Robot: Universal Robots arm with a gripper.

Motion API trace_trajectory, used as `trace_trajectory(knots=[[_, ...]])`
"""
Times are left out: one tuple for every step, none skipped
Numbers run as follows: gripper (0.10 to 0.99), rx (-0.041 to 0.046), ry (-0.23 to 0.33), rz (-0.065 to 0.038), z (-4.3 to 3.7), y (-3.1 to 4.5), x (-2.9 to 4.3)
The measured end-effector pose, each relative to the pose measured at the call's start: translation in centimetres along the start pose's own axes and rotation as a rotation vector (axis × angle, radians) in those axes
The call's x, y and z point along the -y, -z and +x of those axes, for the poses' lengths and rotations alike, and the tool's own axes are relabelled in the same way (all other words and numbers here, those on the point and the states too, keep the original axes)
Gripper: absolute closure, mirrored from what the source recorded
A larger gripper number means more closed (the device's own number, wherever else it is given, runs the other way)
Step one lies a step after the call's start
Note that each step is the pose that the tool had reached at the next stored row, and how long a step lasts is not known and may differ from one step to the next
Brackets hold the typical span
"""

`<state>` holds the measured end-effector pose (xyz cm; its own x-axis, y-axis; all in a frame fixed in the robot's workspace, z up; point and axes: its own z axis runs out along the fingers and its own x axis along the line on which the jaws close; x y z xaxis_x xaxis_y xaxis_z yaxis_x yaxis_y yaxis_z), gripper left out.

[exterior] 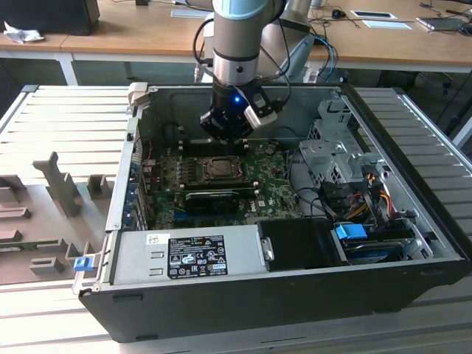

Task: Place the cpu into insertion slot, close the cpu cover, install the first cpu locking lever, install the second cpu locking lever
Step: 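Install the first cpu locking lever, then install the second cpu locking lever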

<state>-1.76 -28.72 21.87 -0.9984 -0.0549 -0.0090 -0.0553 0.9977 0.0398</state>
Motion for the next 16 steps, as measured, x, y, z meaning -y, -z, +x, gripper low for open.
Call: trace_trajectory(knots=[[0.98,0.0,0.0,0.0,0.01,0.0,0.09],[0.98,0.0,0.0,0.0,0.01,0.0,0.14],[0.98,0.0,0.0,0.0,0.01,0.0,0.2],[0.98,0.0,0.0,0.0,0.02,0.01,0.28],[0.98,0.0001,0.0,0.0,0.02,0.01,0.37],[0.98,0.0,0.0,0.0,0.03,0.01,0.44],[0.98,0.0001,0.0,0.0,0.03,0.01,0.48],[0.98,0.0,0.0,0.0,0.03,0.02,0.52],[0.98,0.0,0.0,0.0,0.03,0.02,0.56],[0.98,-0.0001,0.0,0.0,0.04,0.02,0.61],[0.98,0.0,0.0,0.0,0.04,0.03,0.69],[0.98,0.0,0.0,0.0,0.04,0.03,0.75],[0.98,0.0001,0.0,0.0,0.04,0.02,0.77],[0.98,0.0,0.0,0.0,0.05,0.03,0.8],[0.98,0.0001,0.0,0.0,0.05,0.03,0.83],[0.98,0.0001,0.0,0.0,0.04,0.03,0.85]])
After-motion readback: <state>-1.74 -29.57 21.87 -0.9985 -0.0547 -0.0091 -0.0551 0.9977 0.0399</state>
